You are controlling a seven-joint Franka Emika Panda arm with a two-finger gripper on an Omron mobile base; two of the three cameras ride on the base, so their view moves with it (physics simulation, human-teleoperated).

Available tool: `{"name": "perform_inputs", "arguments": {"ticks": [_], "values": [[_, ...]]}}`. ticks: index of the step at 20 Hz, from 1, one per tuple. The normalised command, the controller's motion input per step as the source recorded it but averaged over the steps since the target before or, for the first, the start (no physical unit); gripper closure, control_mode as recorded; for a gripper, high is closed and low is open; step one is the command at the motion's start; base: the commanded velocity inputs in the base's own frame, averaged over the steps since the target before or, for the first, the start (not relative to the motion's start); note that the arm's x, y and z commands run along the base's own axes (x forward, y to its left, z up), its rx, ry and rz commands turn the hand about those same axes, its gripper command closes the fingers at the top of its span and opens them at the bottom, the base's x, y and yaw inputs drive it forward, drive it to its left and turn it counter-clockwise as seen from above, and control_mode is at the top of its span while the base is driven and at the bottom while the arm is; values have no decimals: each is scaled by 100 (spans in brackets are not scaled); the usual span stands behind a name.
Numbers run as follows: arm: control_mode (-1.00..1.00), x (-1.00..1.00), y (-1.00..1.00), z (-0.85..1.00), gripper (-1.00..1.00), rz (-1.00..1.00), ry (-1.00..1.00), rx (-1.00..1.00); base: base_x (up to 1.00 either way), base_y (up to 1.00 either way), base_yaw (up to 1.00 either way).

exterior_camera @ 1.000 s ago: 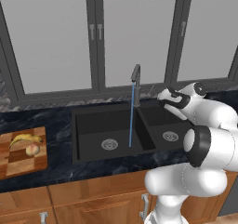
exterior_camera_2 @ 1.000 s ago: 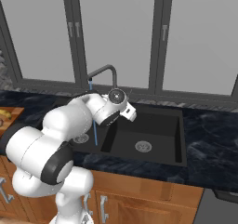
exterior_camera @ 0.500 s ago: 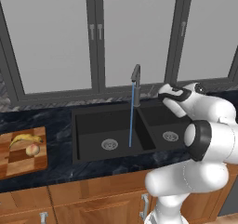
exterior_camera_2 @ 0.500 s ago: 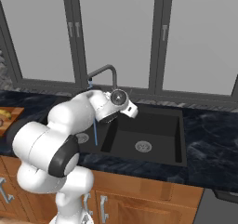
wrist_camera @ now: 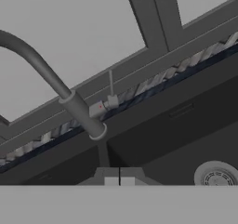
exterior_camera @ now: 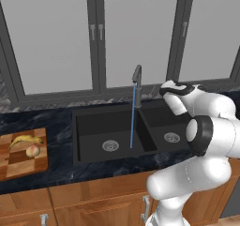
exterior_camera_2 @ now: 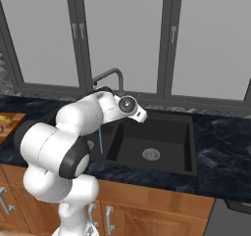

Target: Pick the banana, peach from the sink and place them on the cutting board to airdry. Then turn off the sink faucet.

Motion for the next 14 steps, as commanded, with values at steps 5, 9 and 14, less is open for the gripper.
{"name": "perform_inputs", "arguments": {"ticks": [5,9,14], "values": [[-100,14,-6,3,100,0,0,2,0,0,0],[-100,2,-7,11,100,0,0,3,0,0,0],[-100,1,-11,18,100,0,2,5,0,0,0]]}}
